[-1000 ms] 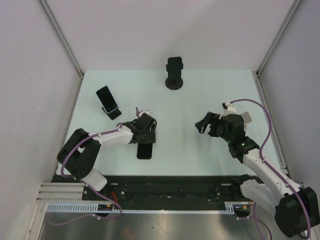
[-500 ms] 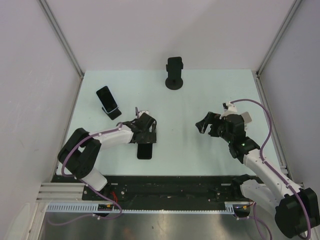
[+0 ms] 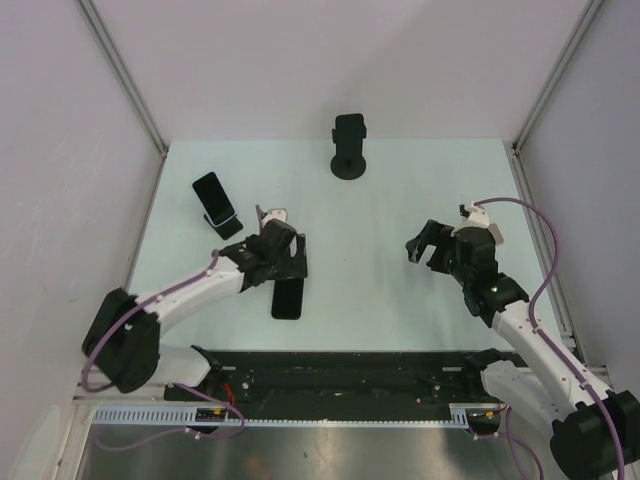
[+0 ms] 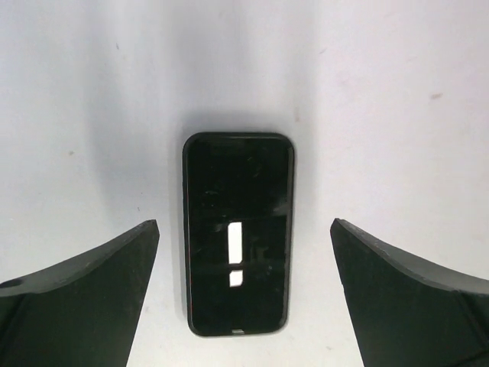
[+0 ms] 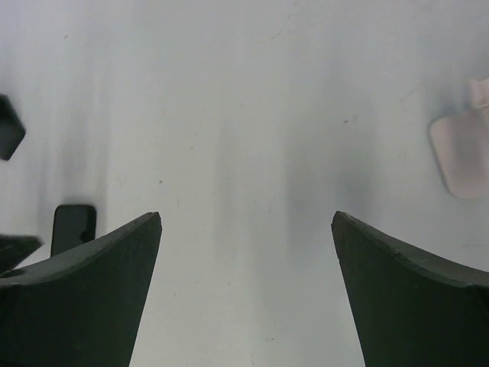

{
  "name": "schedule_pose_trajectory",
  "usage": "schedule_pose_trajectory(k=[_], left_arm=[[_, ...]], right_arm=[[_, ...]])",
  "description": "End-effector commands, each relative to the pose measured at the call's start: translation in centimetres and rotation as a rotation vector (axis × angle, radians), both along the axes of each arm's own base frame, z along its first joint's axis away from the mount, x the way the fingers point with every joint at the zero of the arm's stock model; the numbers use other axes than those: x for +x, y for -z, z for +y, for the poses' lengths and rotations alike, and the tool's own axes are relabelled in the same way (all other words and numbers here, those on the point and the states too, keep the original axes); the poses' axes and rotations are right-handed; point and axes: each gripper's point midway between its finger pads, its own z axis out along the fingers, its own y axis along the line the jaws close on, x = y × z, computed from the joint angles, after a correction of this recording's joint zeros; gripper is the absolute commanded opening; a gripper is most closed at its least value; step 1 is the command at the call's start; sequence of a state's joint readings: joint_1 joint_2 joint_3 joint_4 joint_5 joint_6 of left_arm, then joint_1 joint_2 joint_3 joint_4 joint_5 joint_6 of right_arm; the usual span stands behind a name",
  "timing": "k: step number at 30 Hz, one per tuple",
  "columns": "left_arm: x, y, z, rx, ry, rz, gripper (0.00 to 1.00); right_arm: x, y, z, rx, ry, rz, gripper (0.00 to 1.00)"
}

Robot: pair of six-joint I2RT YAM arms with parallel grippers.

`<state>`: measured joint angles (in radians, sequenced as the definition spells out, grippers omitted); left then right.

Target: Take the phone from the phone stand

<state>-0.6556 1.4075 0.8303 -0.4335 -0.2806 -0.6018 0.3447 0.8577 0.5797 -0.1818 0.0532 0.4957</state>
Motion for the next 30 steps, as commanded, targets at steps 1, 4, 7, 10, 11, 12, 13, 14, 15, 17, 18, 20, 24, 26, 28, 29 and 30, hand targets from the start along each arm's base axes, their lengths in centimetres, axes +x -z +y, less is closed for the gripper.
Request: schedule_pose_trajectory(k=[1,4,7,10,11,12,13,14,15,17,18,20,24,26,28,29,30], left_arm=[[1.4,-8.0,0.0,-0.098,0.023,-0.216,1.00],[1.6,-13.2,0.3,-0.126,0.076,-0.358,1.00],[1.2,-17.9,1.0,-0.124,0.144,-0.491,1.00],[0.3,-22.0,2.6,-0.113,0.167,-0.622,1.00],[0.1,-22.9,3.1,-0.108,0.166,-0.652,1.00],[-0.1,-23.5,3.7,-0.092,0.158,-0.677,1.00],[-0.8,-24.8,4.6,-0.080,0.164,-0.730,1.00],[-1.0,-24.8,5.0,-0.063,0.170,-0.742,1.00],[-1.1,-24.8,5.6,-0.041,0.162,-0.759,1.00],[-1.4,-24.0,6.8,0.009,0.150,-0.779,1.00],[-1.4,-23.5,7.2,0.023,0.138,-0.780,1.00],[-1.5,-21.9,7.9,0.061,0.123,-0.768,1.00],[-1.5,-20.7,7.8,0.066,0.136,-0.750,1.00],[-1.6,-20.9,7.5,0.053,0.147,-0.756,1.00],[-1.6,-20.9,7.4,0.045,0.153,-0.757,1.00],[-1.7,-20.8,7.3,0.038,0.160,-0.755,1.00],[-1.7,-20.8,7.2,0.035,0.163,-0.755,1.00]], right_arm=[[0.8,-3.2,-4.4,-0.091,0.232,-0.032,1.00],[0.7,-3.5,-7.1,-0.158,0.376,-0.004,1.00],[0.8,-3.7,-9.5,-0.225,0.492,0.026,1.00],[1.1,-3.3,-11.8,-0.268,0.584,0.070,1.00],[1.5,-3.7,-12.2,-0.265,0.601,0.073,1.00],[1.7,-2.8,-12.5,-0.275,0.616,0.110,1.00],[1.9,-2.7,-13.0,-0.281,0.635,0.120,1.00],[2.1,-2.3,-13.7,-0.291,0.660,0.136,1.00],[2.4,-2.2,-14.0,-0.290,0.677,0.138,1.00],[2.7,-1.3,-15.0,-0.332,0.730,0.164,1.00],[2.9,-1.3,-15.3,-0.335,0.754,0.166,1.00],[3.1,-0.5,-16.1,-0.345,0.823,0.192,1.00],[4.1,0.3,-17.0,-0.335,0.924,0.210,1.00],[5.0,0.2,-17.1,-0.316,0.962,0.200,1.00],[5.5,0.0,-17.7,-0.318,1.007,0.188,1.00],[5.8,0.1,-17.9,-0.307,1.030,0.186,1.00],[5.9,0.1,-18.2,-0.310,1.048,0.183,1.00]])
